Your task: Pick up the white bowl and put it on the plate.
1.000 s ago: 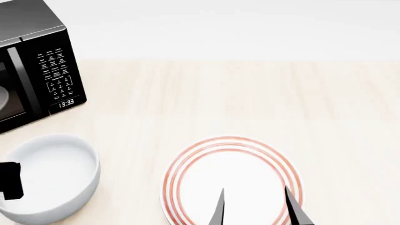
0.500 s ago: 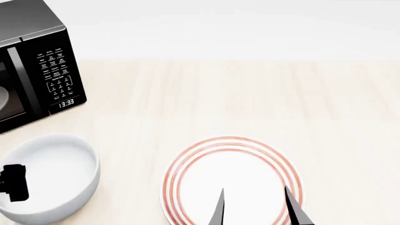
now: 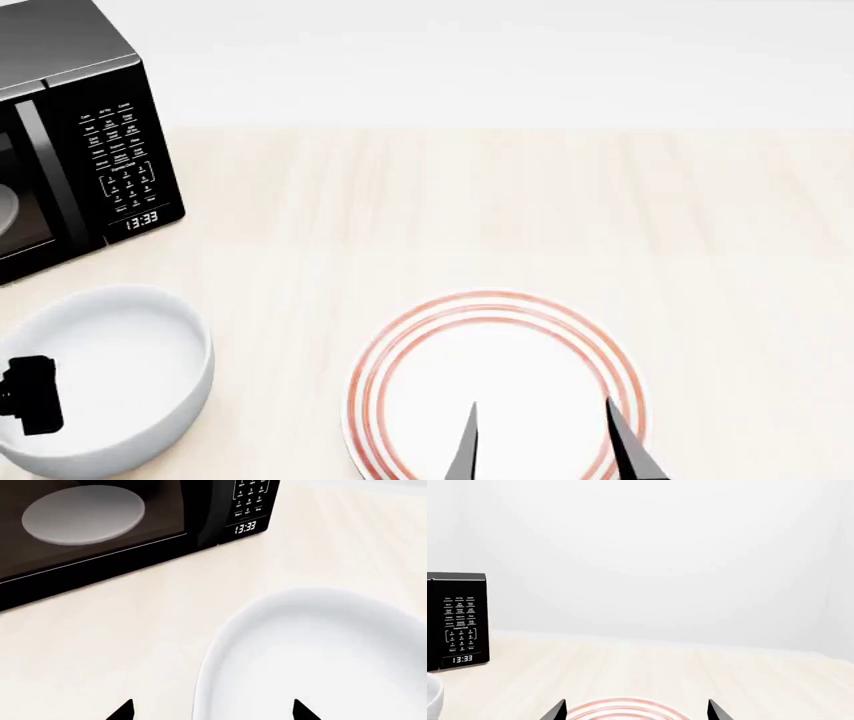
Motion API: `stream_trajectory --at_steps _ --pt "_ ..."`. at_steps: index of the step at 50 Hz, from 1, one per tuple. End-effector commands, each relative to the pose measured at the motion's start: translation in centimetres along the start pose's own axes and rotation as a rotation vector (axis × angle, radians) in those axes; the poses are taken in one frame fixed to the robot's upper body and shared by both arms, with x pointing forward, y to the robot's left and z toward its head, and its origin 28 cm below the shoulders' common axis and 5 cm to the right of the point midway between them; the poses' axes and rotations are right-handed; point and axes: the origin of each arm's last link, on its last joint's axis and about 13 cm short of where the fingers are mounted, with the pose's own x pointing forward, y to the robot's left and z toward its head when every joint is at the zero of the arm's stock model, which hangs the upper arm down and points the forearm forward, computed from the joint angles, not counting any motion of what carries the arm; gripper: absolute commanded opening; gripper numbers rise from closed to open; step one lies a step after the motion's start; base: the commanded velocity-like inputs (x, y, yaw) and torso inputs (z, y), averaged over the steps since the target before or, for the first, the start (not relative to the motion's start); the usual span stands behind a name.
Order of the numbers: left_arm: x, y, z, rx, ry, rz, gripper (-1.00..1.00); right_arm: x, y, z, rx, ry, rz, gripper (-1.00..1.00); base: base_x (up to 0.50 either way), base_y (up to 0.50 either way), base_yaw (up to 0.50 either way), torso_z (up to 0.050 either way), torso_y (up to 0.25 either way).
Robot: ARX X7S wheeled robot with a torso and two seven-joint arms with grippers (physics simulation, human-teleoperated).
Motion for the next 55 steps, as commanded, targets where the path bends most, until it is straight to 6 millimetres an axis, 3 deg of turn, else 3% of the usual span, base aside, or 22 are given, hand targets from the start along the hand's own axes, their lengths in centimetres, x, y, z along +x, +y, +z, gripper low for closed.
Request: stream_trajectory --at_steps 1,24,25,55 --pt "0.17 -0.27 -0.41 -0.021 -0.002 -0.022 1.0 0.14 -0.06 0.05 -0.006 -0.01 -0.004 1.0 0.0 0.0 0.0 0.0 0.0" --pt "0.51 -0.24 -0.87 -0.023 0.006 -0.021 1.0 0.1 -0.02 0.04 -0.006 -0.008 -0.003 1.0 0.0 0.0 0.0 0.0 0.0" --pt "0.51 -0.24 -0.87 -0.025 0.007 -0.021 -1.0 0.09 -0.02 0.05 -0.006 -0.008 -0.002 1.0 0.0 0.0 0.0 0.0 0.0" --pt "0.32 -0.21 -0.66 -0.076 -0.038 -0.025 -1.0 0.1 0.1 -0.1 -0.006 -0.004 0.004 1.0 0.0 0.0 0.0 0.0 0.0"
